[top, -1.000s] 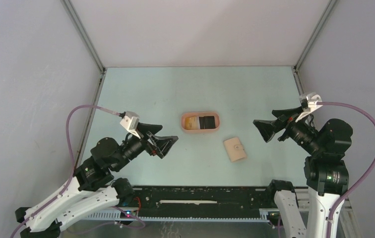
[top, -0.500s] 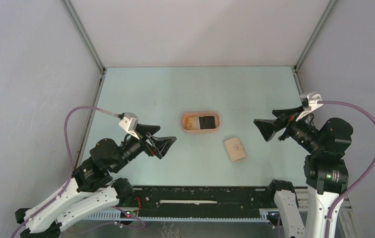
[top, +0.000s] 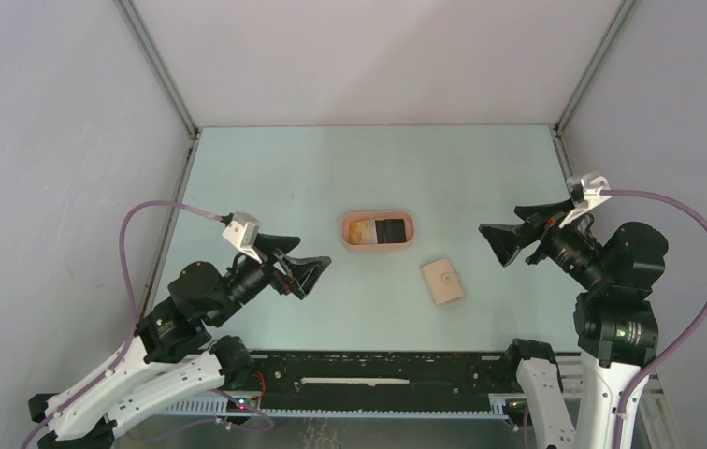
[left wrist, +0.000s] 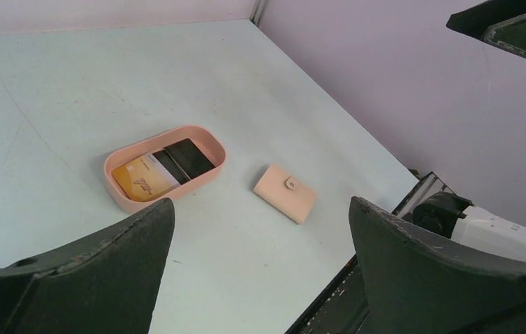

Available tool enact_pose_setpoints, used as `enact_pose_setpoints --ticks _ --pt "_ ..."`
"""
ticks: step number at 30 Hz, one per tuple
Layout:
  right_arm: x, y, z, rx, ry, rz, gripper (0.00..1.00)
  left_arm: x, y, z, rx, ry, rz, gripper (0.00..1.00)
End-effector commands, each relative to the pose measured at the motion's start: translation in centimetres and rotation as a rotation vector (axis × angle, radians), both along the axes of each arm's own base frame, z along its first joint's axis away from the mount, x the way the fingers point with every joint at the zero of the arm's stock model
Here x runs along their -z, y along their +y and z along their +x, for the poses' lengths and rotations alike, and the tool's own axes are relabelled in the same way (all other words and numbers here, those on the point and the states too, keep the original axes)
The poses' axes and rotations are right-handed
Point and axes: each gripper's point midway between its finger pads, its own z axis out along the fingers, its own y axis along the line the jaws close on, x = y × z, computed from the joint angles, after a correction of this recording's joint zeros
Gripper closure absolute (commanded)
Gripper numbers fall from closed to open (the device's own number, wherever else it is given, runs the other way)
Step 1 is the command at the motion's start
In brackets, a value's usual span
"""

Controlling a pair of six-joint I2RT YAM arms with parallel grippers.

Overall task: Put the credit cards into the card holder
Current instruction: Reset both arms

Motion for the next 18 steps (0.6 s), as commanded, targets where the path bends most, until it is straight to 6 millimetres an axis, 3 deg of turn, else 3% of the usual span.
enact_pose_setpoints --ticks 1,18 --pt "-1.24 -0.11 -0.16 0.012 -0.028 0.002 0.00 0.49 0.52 0.39 -0.028 -0.017 0.016 0.00" --pt "-1.21 -0.12 -0.06 0.006 -0.031 -0.005 0.00 0.63 0.27 0.44 -0.022 -0.019 0.015 0.00"
